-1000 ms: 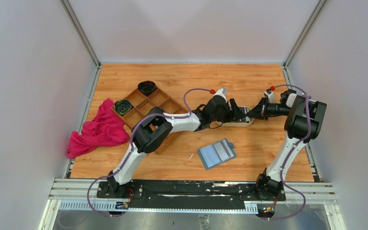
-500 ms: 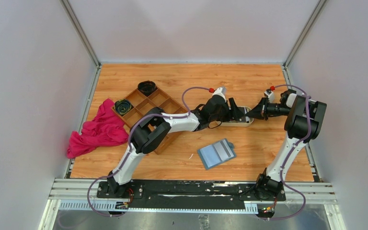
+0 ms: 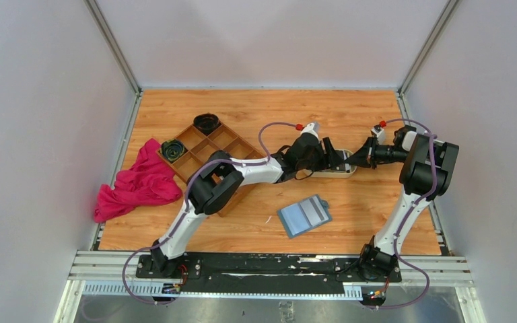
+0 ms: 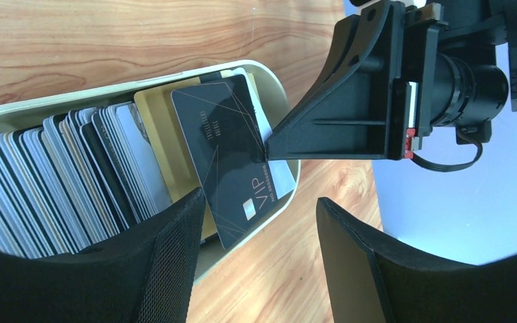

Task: Put the credit cards into the card holder
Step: Pick up the credit card from the storage box.

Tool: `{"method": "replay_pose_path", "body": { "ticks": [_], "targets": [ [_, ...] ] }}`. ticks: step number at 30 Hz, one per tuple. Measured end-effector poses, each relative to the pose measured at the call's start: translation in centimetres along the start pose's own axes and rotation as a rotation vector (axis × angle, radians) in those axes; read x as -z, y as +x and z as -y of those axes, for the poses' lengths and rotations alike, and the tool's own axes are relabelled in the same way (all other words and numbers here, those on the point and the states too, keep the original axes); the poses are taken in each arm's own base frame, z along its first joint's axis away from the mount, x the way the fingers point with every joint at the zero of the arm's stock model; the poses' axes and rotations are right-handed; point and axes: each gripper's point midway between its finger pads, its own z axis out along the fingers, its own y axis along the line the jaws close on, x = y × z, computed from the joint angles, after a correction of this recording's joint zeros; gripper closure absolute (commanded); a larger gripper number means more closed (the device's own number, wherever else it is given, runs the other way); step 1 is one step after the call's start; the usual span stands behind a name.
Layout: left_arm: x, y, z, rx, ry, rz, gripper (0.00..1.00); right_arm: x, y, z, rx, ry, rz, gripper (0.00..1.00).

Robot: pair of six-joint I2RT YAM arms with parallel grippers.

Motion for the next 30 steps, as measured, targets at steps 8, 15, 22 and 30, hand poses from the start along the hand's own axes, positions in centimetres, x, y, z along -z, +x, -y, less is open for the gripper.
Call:
{"method": "replay_pose_path", "body": {
  "ticks": [8,15,22,30],
  "targets": [
    [-1.2,0.8,-0.4,0.043,0.003,-0.027,0.51,0.0,0.0,0.0,0.0,-0.002,0.0,1.0],
    [-1.6,0.6,-0.1,0.068,0.013,-0.034,1.0,0.0,0.0,0.0,0.001,-0.002,0.0,0.89],
    [-1.6,0.0,-0.5,0.071,0.014,-0.031,1.0,0.0,0.0,0.0,0.005,-0.003,0.0,0.76],
    [1.2,-1.9,-0.7,-0.019,-0.003,-0.01,1.0,0.1,-0.1,-0.3,0.023,0.001,0.004,0.68]
  ]
}}
